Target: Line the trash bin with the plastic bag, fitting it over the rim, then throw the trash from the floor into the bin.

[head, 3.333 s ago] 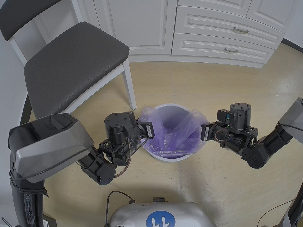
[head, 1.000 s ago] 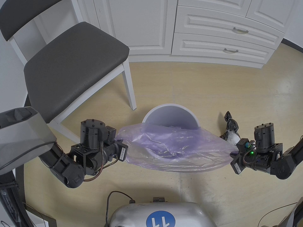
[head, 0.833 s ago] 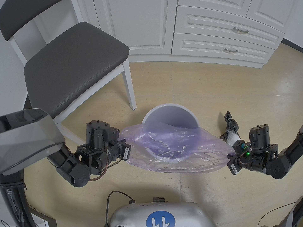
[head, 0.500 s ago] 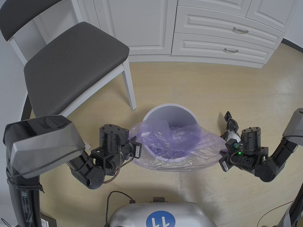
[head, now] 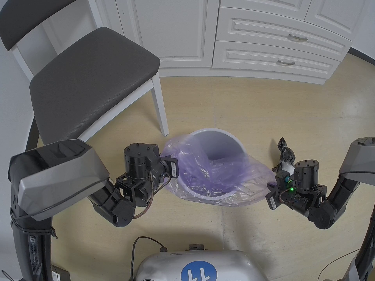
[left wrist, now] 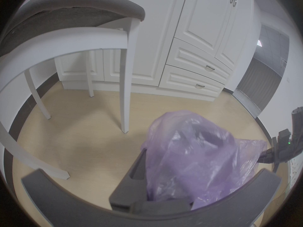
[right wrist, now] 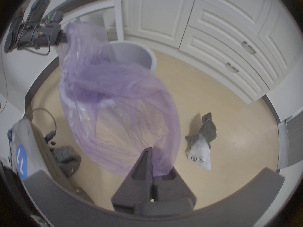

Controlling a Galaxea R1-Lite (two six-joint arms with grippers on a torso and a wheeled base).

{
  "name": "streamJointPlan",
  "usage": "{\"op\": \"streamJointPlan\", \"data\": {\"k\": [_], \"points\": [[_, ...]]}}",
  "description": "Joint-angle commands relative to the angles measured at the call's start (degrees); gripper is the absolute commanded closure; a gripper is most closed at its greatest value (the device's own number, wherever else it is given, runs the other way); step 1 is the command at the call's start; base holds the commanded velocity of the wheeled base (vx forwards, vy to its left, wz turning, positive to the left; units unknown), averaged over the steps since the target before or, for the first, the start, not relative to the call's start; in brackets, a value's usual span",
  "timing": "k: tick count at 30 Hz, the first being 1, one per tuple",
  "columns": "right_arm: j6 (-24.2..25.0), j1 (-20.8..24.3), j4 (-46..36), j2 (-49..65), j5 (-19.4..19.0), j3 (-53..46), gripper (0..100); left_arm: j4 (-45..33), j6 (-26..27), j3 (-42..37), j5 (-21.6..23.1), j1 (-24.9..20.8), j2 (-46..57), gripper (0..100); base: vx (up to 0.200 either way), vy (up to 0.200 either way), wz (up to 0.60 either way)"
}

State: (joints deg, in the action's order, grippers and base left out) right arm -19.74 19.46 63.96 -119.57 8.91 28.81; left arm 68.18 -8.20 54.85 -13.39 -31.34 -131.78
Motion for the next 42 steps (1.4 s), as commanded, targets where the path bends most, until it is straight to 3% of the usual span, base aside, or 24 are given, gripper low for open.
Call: {"op": "streamJointPlan", "data": {"k": [1, 8, 15, 24, 42], "points": [[3.7, 2.7, 6.9, -3.7, 1.0, 0.8, 100, -0.5, -0.1, 0.8, 0.2, 2.3, 2.2, 100, 0.0, 0.0, 0.0], [3.0, 2.3, 8.2, -6.5, 2.0, 0.4, 100, -0.2, -0.1, 1.0, 1.0, 2.0, -1.7, 100, 0.0, 0.0, 0.0], [-3.2, -1.1, 8.1, -8.9, 1.9, -0.5, 100, -3.6, 0.6, 1.1, 1.3, 2.2, -3.8, 100, 0.0, 0.0, 0.0], [-3.4, -1.1, 8.2, -11.0, 1.9, -0.1, 100, -5.2, 0.6, 4.1, 0.6, 3.0, -7.4, 100, 0.0, 0.0, 0.0], [-3.4, -0.2, 9.2, -9.0, 0.8, -2.0, 100, -4.5, 0.6, 2.0, 0.9, 3.0, -3.8, 100, 0.0, 0.0, 0.0]]}}
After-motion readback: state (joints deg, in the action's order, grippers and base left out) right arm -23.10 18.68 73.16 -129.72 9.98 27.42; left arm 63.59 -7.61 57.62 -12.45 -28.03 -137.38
